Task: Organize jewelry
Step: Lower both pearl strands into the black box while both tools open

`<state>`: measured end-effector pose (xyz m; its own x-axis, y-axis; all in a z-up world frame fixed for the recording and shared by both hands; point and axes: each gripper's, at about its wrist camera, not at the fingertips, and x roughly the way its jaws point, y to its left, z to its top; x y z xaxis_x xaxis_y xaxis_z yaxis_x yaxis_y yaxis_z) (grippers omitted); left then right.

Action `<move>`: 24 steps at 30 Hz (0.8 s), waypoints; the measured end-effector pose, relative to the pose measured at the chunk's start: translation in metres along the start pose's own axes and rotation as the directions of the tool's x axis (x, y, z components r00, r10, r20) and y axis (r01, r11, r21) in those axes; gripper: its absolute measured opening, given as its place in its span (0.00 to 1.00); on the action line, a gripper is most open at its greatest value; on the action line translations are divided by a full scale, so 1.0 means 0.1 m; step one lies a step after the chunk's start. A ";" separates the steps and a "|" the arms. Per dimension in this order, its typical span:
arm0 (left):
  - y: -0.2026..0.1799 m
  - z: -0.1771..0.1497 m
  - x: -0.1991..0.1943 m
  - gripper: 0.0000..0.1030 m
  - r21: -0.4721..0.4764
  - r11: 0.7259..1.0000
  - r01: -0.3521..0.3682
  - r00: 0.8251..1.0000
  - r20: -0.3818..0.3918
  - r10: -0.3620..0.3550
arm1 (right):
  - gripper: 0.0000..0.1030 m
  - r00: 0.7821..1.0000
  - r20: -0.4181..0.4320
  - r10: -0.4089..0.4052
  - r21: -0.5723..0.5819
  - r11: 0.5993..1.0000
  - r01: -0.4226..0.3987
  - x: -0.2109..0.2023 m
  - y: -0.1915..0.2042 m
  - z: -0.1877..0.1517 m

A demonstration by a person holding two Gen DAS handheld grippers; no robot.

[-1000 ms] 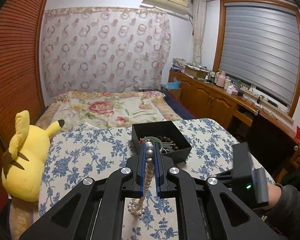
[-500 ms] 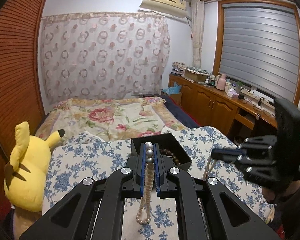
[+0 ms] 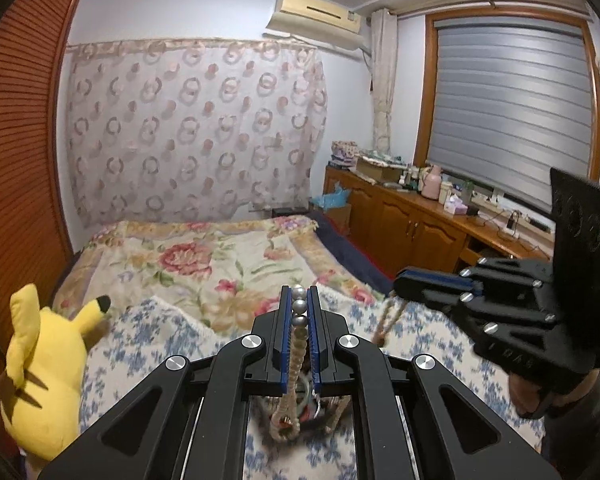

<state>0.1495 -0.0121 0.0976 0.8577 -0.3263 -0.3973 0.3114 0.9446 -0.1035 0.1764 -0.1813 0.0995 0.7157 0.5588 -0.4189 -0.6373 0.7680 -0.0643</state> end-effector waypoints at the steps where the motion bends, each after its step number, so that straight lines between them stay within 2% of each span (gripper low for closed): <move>1: 0.00 0.05 0.02 0.06 0.001 1.000 0.001 1.000 0.006 -0.001 | 0.05 1.000 0.006 -0.004 0.001 1.000 0.004 0.02 -0.03 0.04; 9: -0.03 0.32 0.22 0.06 0.019 1.000 -0.006 1.000 0.013 0.006 | 0.05 0.999 0.030 -0.022 0.026 0.999 0.021 0.13 -0.28 0.27; 13: 0.00 0.19 0.44 0.06 0.017 1.000 -0.015 0.999 -0.037 0.016 | 0.05 1.000 -0.009 -0.018 0.029 0.999 0.018 0.29 -0.33 0.18; 17: 0.09 -0.04 0.63 0.08 0.006 0.999 -0.039 0.994 -0.100 0.040 | 0.05 0.996 -0.089 -0.010 0.049 0.999 0.014 0.52 -0.34 -0.06; 19: 0.13 -0.15 0.65 0.16 0.001 0.999 -0.044 0.992 -0.117 0.044 | 0.06 0.992 -0.128 -0.005 0.061 0.998 0.013 0.63 -0.32 -0.22; 20: 0.16 -0.21 0.64 0.28 -0.006 0.999 -0.045 0.992 -0.122 0.044 | 0.06 0.990 -0.140 -0.009 0.061 0.998 0.018 0.67 -0.30 -0.28; 21: 0.18 -0.26 0.64 0.34 -0.011 0.999 -0.049 0.991 -0.126 0.048 | 0.09 0.988 -0.155 -0.021 0.060 0.998 0.030 0.70 -0.27 -0.35; 22: 0.19 -0.30 0.62 0.35 -0.012 0.998 -0.057 0.990 -0.129 0.055 | 0.12 0.986 -0.163 -0.026 0.065 0.997 0.037 0.71 -0.26 -0.40; 23: 0.21 -0.35 0.60 0.38 -0.012 0.998 -0.068 0.989 -0.133 0.066 | 0.22 0.985 -0.169 -0.027 0.076 0.996 0.041 0.72 -0.25 -0.45; 24: 0.22 -0.38 0.59 0.48 -0.015 0.997 -0.076 0.988 -0.135 0.073 | 0.30 0.984 -0.172 -0.038 0.091 0.994 0.054 0.71 -0.25 -0.51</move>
<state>0.1911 -0.0089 0.0375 0.8148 -0.2487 -0.5237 0.2392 0.9671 -0.0870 0.2285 -0.1763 0.0248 0.6797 0.4671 -0.5654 -0.5687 0.8225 -0.0041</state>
